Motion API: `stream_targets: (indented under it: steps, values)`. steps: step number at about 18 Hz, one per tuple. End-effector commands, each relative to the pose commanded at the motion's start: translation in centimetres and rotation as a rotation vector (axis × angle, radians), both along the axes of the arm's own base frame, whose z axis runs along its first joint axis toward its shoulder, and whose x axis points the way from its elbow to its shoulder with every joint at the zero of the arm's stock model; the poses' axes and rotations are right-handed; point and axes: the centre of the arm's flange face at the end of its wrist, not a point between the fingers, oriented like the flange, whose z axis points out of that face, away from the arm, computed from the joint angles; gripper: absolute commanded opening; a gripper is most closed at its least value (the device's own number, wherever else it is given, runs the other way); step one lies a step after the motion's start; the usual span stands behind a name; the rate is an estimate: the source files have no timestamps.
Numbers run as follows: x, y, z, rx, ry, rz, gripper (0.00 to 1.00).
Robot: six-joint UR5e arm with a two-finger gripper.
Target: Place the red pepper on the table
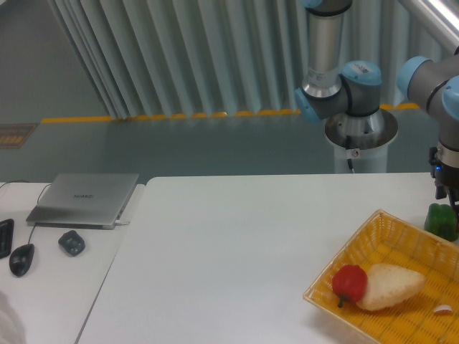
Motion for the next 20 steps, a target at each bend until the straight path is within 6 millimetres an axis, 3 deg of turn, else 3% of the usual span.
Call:
stream_targets:
  steps: [8, 11, 16, 20]
  values:
    - [0.1, 0.2, -0.2, 0.005, -0.001, 0.017, 1.00]
    - [0.4, 0.9, -0.6, 0.009, -0.005, 0.111, 1.00]
    - [2.5, 2.9, -0.3, 0.014, 0.004, 0.260, 1.00]
    - [4.8, 4.7, -0.3, 0.025, 0.005, 0.485, 1.00]
